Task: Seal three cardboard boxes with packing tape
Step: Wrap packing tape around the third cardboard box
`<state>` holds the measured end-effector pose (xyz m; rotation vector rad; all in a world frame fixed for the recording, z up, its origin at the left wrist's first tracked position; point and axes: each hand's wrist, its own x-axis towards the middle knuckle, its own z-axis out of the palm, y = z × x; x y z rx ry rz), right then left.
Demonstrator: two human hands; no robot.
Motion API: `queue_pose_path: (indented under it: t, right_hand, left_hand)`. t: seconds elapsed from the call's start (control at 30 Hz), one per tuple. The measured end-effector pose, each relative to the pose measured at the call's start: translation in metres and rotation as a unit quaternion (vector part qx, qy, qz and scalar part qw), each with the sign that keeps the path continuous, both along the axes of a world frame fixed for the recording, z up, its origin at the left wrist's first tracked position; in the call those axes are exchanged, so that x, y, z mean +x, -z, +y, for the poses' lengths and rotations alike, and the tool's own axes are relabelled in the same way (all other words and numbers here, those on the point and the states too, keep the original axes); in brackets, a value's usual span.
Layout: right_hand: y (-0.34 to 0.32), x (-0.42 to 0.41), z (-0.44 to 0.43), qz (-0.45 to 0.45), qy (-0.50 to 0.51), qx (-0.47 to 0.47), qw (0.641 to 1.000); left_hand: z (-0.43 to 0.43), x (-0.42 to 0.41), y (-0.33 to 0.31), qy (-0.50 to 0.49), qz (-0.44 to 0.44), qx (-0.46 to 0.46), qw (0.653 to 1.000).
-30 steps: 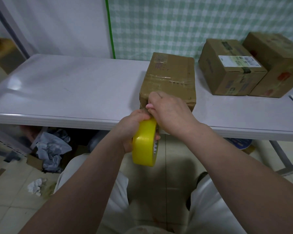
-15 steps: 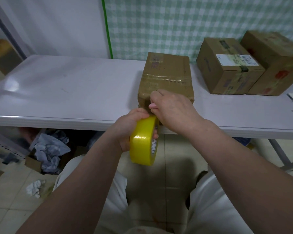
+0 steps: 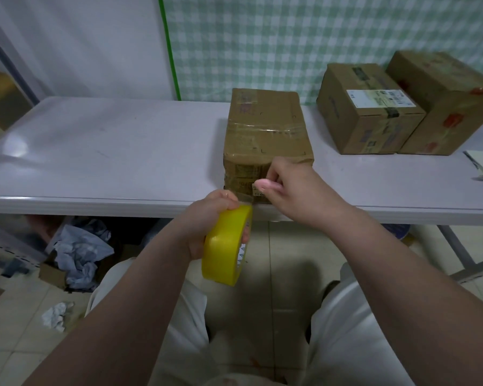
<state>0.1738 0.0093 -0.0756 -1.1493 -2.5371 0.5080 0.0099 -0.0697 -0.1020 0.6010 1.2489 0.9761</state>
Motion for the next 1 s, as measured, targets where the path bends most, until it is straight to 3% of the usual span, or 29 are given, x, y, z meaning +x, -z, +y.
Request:
queue_pose_path:
  t: [0.1,0.2,0.3,0.67,1.0]
  right_hand:
    - [0.013,0.003,-0.007,0.081,0.054,-0.111,0.989]
    - [0.021,0.002,-0.015,0.188,0.103,-0.258,0.942]
    - [0.027,0.002,-0.021,0.227,0.112,-0.335,0.908]
    - [0.035,-0.001,-0.039,0.252,0.076,-0.362,0.894]
    - [0.036,-0.004,-0.040,0.274,0.106,-0.389,0.873]
  left_hand:
    - [-0.006,0.002,0.004,0.020,-0.008,0.003,1.000]
    - [-0.012,0.006,0.006,0.035,-0.003,0.009,0.999]
    - [-0.017,0.010,0.007,0.054,-0.001,0.015,0.998]
    - [-0.025,0.016,0.003,0.064,0.043,0.040,0.996]
    - [-0.034,0.018,0.006,0.060,0.173,0.117,0.976]
